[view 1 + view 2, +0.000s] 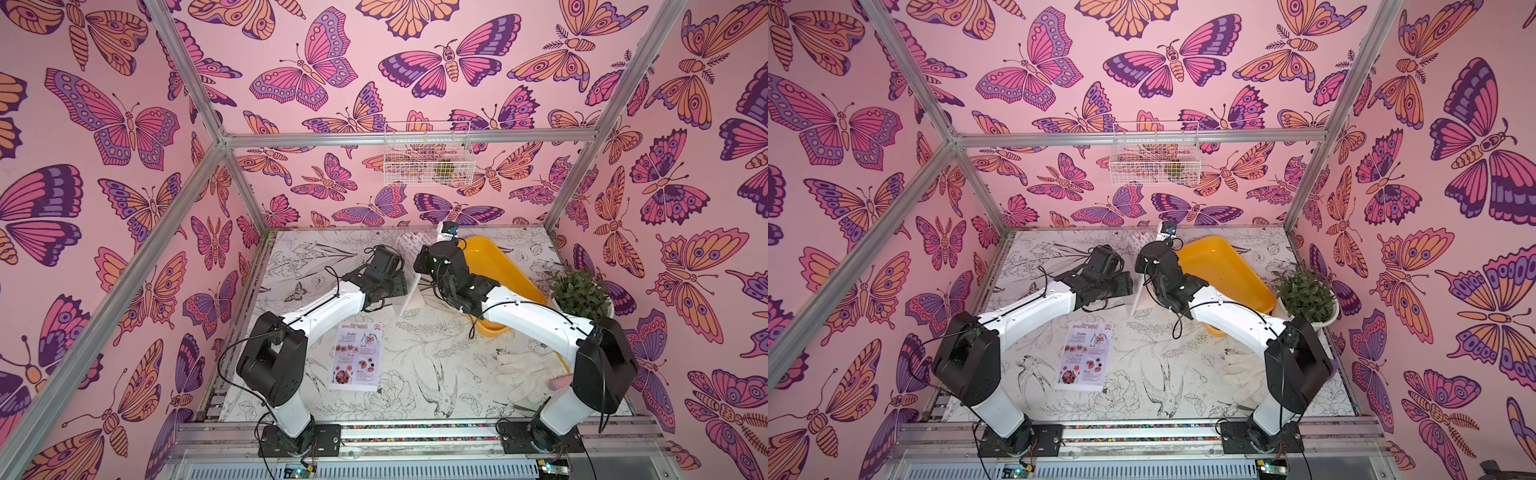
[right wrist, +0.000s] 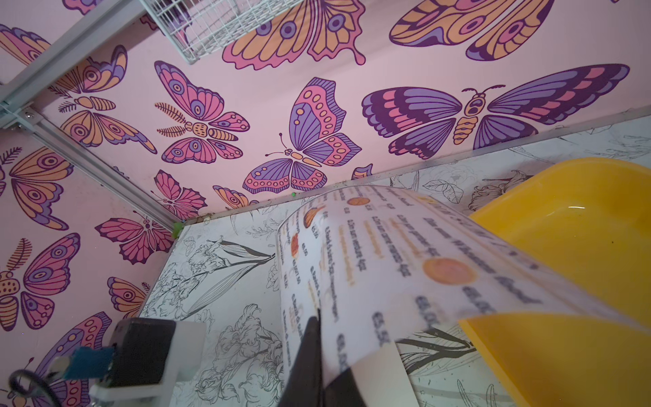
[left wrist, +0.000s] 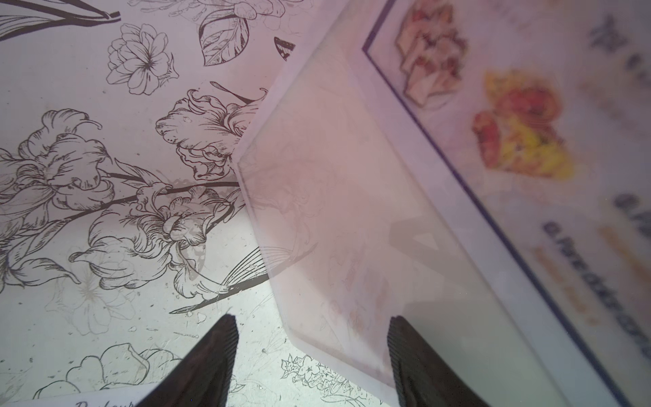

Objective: Replace the menus in the menu holders
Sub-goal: Insert the menu into the menu holder.

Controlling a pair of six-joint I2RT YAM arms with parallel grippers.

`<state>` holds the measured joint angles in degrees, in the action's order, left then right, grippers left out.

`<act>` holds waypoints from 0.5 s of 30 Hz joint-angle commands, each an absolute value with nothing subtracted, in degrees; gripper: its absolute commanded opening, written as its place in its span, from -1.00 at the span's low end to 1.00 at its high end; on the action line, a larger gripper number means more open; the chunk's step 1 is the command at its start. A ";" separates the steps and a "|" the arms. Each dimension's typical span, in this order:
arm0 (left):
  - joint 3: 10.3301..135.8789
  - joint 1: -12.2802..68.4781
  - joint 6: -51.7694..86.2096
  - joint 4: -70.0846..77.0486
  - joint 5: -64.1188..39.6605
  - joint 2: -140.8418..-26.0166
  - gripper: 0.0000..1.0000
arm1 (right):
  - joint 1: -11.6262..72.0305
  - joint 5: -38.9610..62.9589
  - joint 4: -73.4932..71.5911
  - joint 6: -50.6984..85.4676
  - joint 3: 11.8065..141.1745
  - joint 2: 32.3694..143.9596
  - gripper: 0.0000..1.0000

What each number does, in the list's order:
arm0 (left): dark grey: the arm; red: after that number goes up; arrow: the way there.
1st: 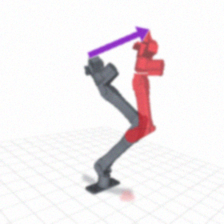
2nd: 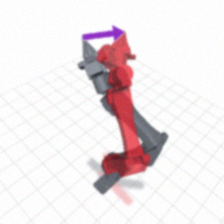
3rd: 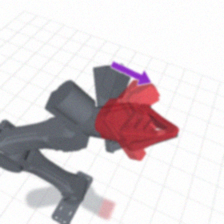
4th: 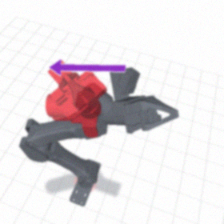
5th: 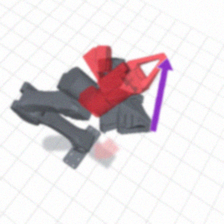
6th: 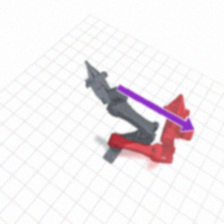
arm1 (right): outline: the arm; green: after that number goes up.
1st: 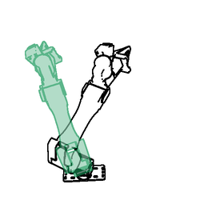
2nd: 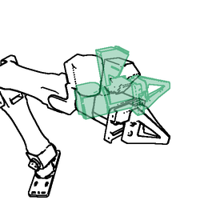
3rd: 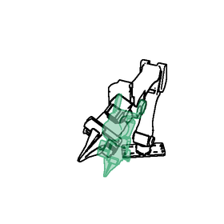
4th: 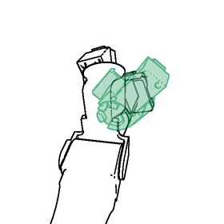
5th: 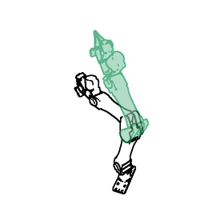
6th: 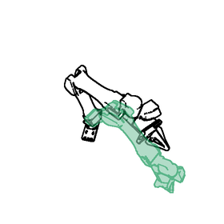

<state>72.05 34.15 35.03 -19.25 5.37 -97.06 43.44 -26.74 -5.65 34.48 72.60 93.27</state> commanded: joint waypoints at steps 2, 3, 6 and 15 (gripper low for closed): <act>71.35 33.67 35.34 -18.81 5.10 -95.21 0.41 | 44.97 -26.48 -6.50 32.25 71.83 91.94 -0.88; 71.38 33.73 35.33 -18.79 4.93 -95.19 0.41 | 45.21 -26.69 -6.50 31.88 71.81 91.93 -0.88; 71.47 33.74 35.29 -18.73 4.59 -95.10 0.41 | 45.40 -27.44 -6.93 30.61 71.67 92.28 -0.88; 71.36 33.35 35.12 -18.78 4.49 -94.34 0.41 | 47.08 -28.28 -7.46 25.74 71.43 93.31 -0.87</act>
<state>72.05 33.98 35.03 -19.18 4.95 -95.85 45.84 -27.22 -6.68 28.53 71.83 93.30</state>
